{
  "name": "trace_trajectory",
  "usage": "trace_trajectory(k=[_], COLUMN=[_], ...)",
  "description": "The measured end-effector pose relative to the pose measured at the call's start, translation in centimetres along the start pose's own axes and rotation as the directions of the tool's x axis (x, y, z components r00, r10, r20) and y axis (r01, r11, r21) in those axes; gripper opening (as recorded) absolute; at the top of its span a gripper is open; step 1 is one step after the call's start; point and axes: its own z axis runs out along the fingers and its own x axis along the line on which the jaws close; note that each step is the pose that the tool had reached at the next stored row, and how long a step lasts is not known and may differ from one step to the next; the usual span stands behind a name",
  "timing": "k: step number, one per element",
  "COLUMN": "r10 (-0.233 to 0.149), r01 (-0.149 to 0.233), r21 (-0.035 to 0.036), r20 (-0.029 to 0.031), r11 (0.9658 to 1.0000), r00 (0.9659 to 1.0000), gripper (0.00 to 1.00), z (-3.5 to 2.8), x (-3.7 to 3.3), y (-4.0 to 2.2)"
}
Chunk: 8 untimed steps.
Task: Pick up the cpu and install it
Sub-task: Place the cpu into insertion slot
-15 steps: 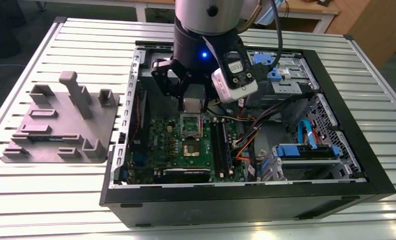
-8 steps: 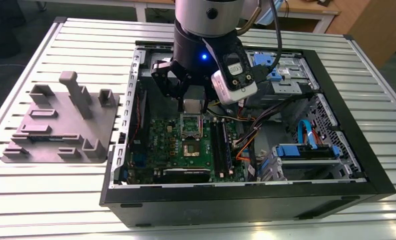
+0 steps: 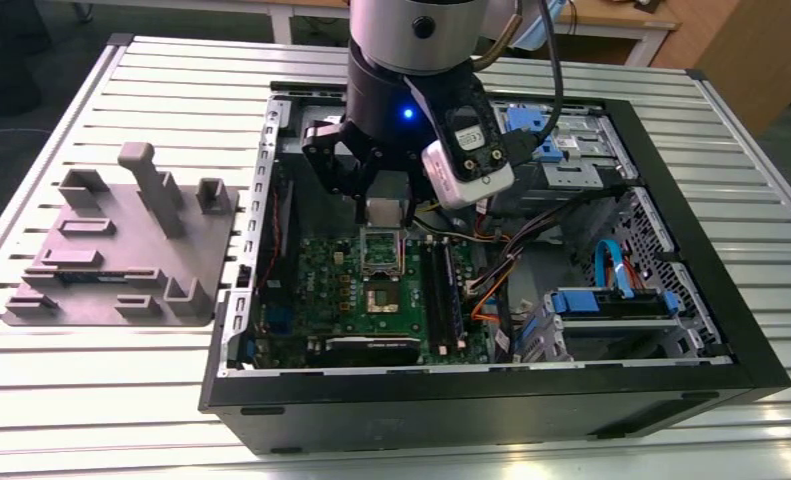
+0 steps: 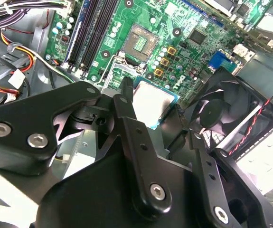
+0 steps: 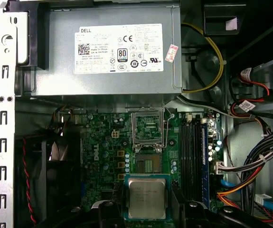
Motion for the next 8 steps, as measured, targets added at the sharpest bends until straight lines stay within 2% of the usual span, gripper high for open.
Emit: trace_trajectory(k=[3,8], r10=[0.000,0.000], r01=[0.000,0.000], r21=[-0.0001,-0.0012], r20=[0.0000,0.0001], r11=[1.0000,1.0000], r00=[1.0000,1.0000], gripper=[0.47,0.47], z=[0.29,1.19], x=[-0.02,-0.07], y=[-0.18,-0.29])
